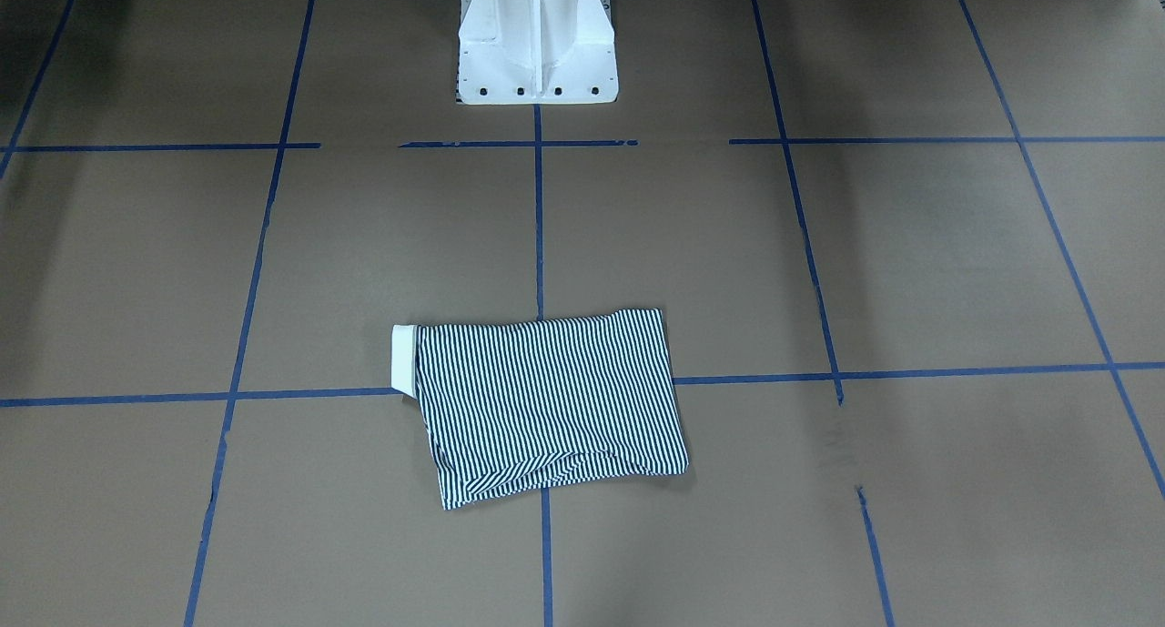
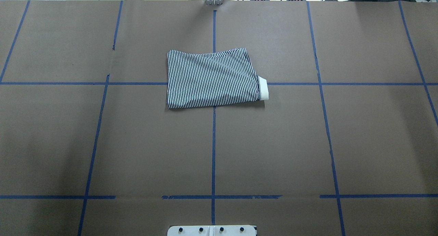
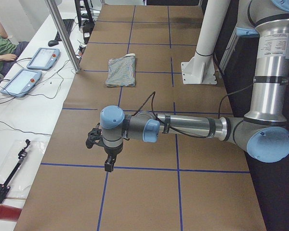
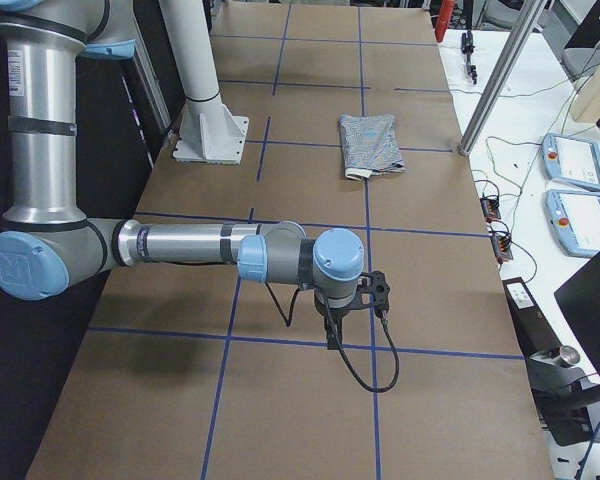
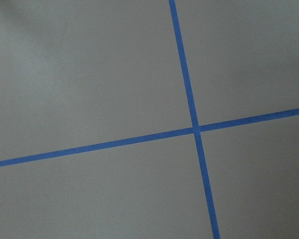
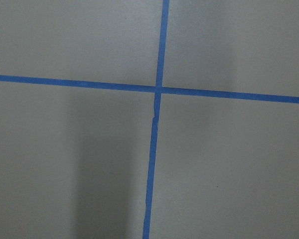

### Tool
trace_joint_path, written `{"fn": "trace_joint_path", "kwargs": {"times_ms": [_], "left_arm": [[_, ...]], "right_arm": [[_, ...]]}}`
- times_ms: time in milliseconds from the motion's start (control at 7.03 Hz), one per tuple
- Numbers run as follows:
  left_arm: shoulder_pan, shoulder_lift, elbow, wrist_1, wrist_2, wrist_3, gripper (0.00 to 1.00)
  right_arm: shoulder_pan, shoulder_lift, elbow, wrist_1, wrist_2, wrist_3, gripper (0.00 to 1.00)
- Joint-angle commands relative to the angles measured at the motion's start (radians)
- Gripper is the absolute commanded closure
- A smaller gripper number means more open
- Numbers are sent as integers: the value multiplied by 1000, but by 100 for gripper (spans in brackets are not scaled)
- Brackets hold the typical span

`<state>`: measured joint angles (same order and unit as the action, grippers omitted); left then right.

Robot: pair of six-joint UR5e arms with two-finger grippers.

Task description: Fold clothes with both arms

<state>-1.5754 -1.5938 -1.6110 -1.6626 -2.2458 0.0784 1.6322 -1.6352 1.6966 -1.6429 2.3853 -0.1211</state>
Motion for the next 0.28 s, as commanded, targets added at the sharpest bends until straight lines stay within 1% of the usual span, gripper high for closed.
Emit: {"fn": "trace_joint_path", "kwargs": {"times_ms": [0, 142], "left_arm": [[0, 0, 3, -14, 0, 0, 0], [0, 0, 3, -16, 2, 0, 0]], "right_arm": [[0, 0, 2, 0, 0, 0, 0], [0, 0, 2, 0, 0, 0, 0]]}}
